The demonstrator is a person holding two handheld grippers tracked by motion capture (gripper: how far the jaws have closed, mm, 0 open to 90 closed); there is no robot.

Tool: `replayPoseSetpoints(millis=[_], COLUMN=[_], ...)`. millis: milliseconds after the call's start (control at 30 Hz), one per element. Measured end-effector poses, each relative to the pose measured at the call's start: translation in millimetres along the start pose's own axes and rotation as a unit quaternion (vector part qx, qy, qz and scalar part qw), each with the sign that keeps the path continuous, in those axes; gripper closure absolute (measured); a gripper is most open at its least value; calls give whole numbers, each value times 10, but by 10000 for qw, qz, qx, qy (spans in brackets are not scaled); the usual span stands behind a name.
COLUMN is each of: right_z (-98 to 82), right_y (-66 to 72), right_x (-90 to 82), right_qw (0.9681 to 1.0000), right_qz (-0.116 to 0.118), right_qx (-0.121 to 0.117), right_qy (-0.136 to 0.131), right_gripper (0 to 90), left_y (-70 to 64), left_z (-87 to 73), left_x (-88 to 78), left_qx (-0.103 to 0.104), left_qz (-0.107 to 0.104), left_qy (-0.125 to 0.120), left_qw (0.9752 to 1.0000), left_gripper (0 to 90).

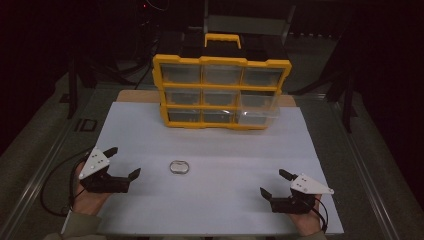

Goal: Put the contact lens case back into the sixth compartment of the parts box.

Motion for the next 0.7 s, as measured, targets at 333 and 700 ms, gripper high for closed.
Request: replayPoseSetpoints(millis=[333, 700], right_z=[2, -5], right_y=[4, 6], right_x=[0, 5], right_qw=[10000, 10000], right_qz=[15, 37], right_qx=[16, 39], right_qy=[5, 34], right_gripper=[76, 76], left_y=[7, -20], left_z=[75, 149], left_x=[164, 377], left_qx=[117, 252], left_qz=[-227, -500], left_qy=[161, 327], left_qw=[9995, 9979], left_gripper=[0, 0])
Point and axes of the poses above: each handheld gripper's, and its own axes: x roughly forward along the jaws, z roughly out of its top, y roughly to its left, the point moved 8 cm from there along x, roughly forward along the jaws, and after that the axes turned 10 degrees about -y, right-handed, at the moved point
